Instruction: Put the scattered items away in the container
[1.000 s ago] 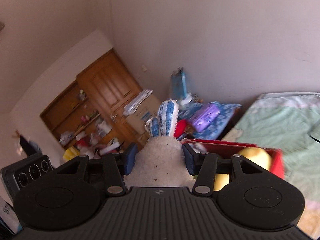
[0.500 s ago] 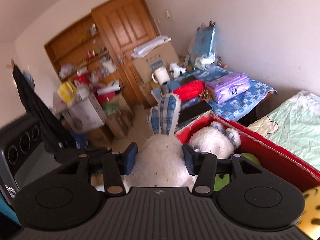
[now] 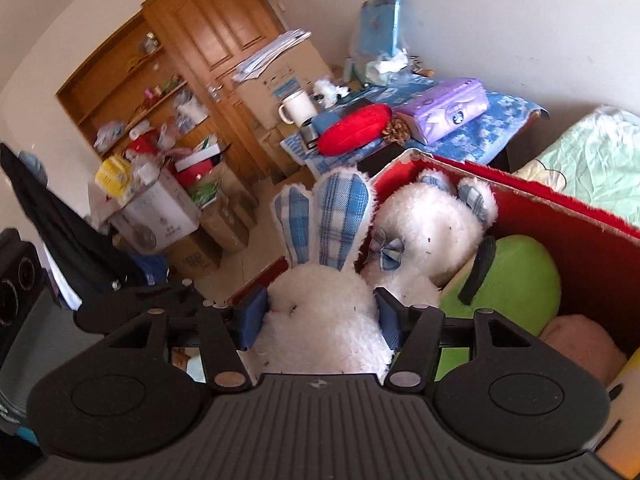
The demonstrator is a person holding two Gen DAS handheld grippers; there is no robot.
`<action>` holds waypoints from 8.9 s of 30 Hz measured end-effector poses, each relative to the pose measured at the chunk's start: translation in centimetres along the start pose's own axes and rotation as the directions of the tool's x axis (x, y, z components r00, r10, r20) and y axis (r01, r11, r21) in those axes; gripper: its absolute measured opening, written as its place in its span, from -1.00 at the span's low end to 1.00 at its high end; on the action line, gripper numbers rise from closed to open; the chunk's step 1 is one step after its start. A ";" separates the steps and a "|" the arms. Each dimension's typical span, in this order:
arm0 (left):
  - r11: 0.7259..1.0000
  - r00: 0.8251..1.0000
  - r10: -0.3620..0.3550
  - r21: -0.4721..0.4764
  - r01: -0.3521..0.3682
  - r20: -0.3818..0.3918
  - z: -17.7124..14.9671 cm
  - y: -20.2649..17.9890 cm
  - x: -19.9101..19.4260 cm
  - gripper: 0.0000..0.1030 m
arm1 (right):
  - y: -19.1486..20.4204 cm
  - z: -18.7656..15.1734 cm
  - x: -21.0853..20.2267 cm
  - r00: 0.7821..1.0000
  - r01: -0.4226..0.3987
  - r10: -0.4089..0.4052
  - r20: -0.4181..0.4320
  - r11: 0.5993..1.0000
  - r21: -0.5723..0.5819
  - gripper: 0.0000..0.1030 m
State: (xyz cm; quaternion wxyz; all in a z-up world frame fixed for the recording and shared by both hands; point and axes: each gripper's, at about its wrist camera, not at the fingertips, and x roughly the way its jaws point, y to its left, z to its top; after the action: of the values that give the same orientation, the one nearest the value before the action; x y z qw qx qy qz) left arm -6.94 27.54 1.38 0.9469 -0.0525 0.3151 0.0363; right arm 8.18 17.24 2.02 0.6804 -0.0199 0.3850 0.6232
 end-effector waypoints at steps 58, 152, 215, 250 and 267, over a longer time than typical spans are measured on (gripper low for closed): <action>0.987 0.989 -0.144 0.065 0.145 -0.016 0.7 0.8 -2.5 0.74 | 3.1 -5.9 -5.8 0.870 0.316 -0.456 0.185 0.805 0.502 -0.47; 0.982 0.926 0.185 0.084 -0.167 -0.328 2.0 0.2 -0.9 0.98 | 10.9 -9.5 -9.3 0.524 0.668 -0.849 -0.066 0.362 0.650 0.44; 0.972 0.917 0.235 0.089 -0.218 -0.322 5.2 -1.9 1.0 0.99 | 8.4 -4.2 -9.1 0.588 0.736 -0.789 -0.178 0.430 0.522 0.64; 0.963 0.910 0.261 0.027 -0.267 -0.323 6.2 -1.4 1.3 0.99 | 6.6 -2.9 -8.3 0.631 0.727 -0.759 -0.162 0.504 0.467 0.64; 0.963 0.913 0.259 0.015 -0.268 -0.316 6.5 -0.9 2.0 0.98 | 6.1 -2.5 -7.7 0.635 0.726 -0.753 -0.172 0.506 0.466 0.64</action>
State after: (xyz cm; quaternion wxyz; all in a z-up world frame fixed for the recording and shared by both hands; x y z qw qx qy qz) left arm -1.40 27.48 5.40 0.8700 -0.0280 0.4658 0.1592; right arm 2.18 10.92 7.22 0.8711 0.0091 0.4668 0.1524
